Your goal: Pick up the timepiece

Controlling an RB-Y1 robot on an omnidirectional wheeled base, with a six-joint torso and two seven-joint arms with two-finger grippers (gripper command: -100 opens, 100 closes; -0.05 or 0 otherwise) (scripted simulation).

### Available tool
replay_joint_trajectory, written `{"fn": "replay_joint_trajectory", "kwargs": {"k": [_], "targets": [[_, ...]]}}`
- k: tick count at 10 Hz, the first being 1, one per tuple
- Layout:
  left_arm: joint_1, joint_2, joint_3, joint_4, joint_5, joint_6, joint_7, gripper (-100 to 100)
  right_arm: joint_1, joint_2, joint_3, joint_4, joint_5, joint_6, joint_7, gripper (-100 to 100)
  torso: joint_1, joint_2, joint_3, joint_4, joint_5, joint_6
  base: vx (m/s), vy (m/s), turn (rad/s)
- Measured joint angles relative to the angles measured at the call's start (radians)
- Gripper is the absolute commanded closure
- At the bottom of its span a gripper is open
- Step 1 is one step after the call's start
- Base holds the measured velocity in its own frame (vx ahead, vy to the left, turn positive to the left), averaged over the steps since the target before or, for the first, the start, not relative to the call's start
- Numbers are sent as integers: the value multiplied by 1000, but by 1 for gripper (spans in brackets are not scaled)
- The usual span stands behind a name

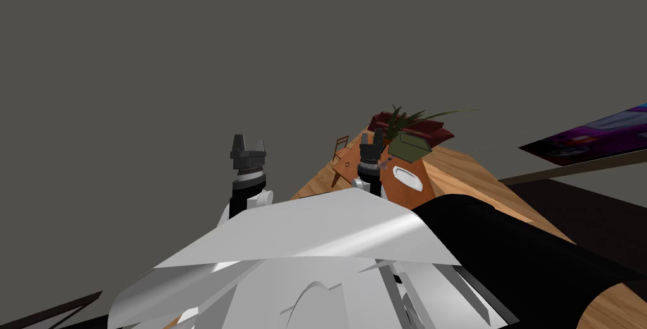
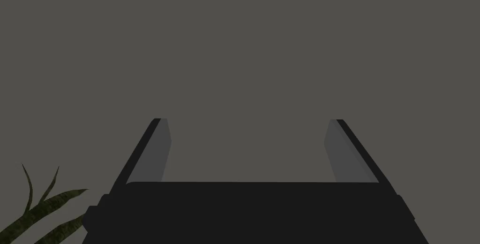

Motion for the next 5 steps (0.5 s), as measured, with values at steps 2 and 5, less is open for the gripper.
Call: {"fn": "replay_joint_trajectory", "kwargs": {"k": [2, 5], "targets": [[0, 0, 0, 0, 0, 0, 0, 0, -8, -43, -1, 28, -9, -7, -39, -100, 0, 2, 1, 0, 0, 0, -50, 7, 32], [0, 0, 0, 0, 0, 0, 0, 0, -29, -95, 3, 97, -24, -24, -118, -100, 0, 3, 2, 1, 0, 0, -47, 5, 29]]}}
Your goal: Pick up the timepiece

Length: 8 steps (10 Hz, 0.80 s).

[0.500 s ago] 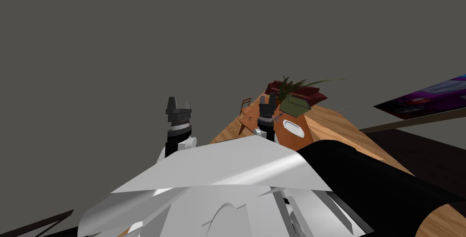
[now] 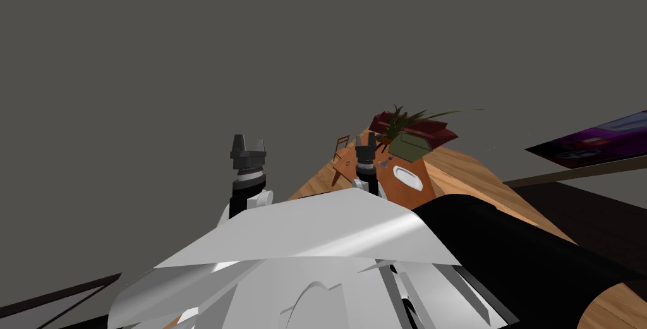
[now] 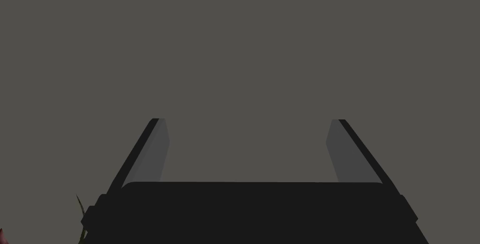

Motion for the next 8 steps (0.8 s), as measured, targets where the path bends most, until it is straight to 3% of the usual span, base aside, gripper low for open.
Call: {"fn": "replay_joint_trajectory", "kwargs": {"k": [8], "targets": [[0, 0, 0, 0, 0, 0, 0, 0, -41, -62, -10, 148, -44, -26, -194, -100, 0, -2, -1, 0, 0, 0, -33, 5, 27]]}}
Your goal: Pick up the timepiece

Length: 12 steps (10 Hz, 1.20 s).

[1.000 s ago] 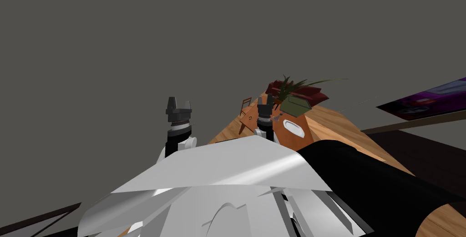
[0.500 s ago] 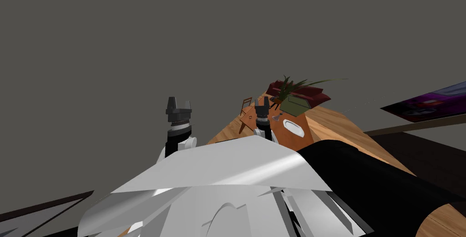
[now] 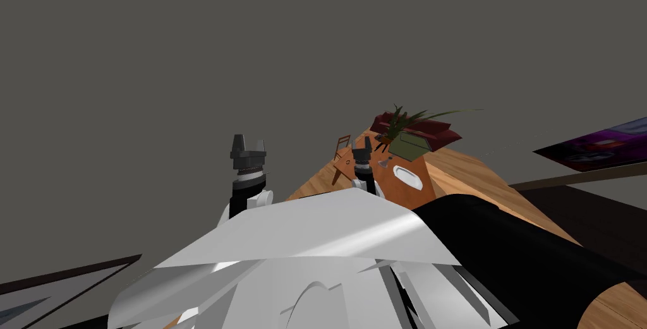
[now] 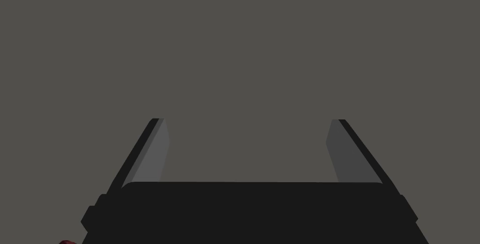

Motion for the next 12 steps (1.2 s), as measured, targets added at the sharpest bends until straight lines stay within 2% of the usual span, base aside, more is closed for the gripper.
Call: {"fn": "replay_joint_trajectory", "kwargs": {"k": [12], "targets": [[0, 0, 0, 0, 0, 0, 0, 0, -84, -34, -20, 278, -75, -14, -321, -100, 0, -1, -1, 0, 0, 0, -18, 4, 24]]}}
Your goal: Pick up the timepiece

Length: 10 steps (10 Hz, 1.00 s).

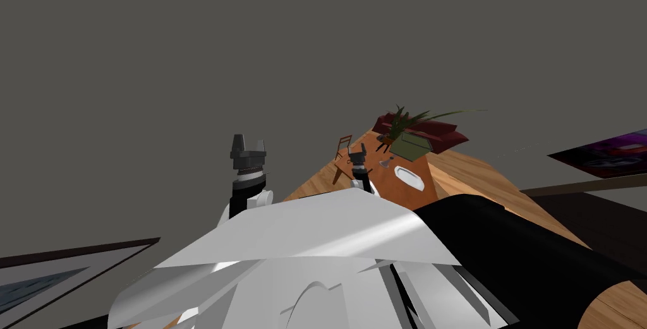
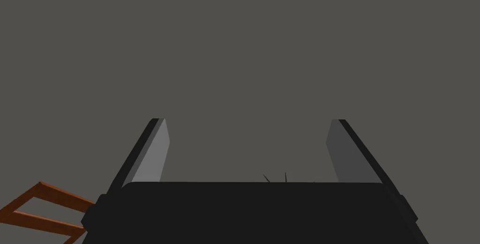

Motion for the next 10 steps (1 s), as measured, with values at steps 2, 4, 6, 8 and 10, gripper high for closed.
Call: {"fn": "replay_joint_trajectory", "kwargs": {"k": [2, 4, 6, 8, 10], "targets": [[0, 0, 0, 0, 0, 0, 0, 0, -15, 2, -3, 36, -13, 17, -52, -100, 0, 0, 0, 0, 0, 0, -3, 3, 18], [0, 0, 0, 0, 0, 0, 0, 0, -36, -3, -11, 90, -28, 20, -106, -100, 0, -1, 0, 0, 0, 0, 0, 1, 8], [0, 0, 0, 0, 0, 0, 0, 0, -41, -6, -15, 135, -39, 12, -153, -100, 0, -1, 0, 0, 0, 0, 4, 1, 19], [0, 0, 0, 0, 0, 0, 0, 0, -72, -11, -26, 198, -55, 19, -209, -100, 0, -1, -1, 0, 0, 0, 8, -1, 18], [0, 0, 0, 0, 0, 0, 0, 0, -83, -16, -34, 244, -72, 32, -269, -100, 0, -1, -1, 0, 0, 0, 14, 0, 12]]}}
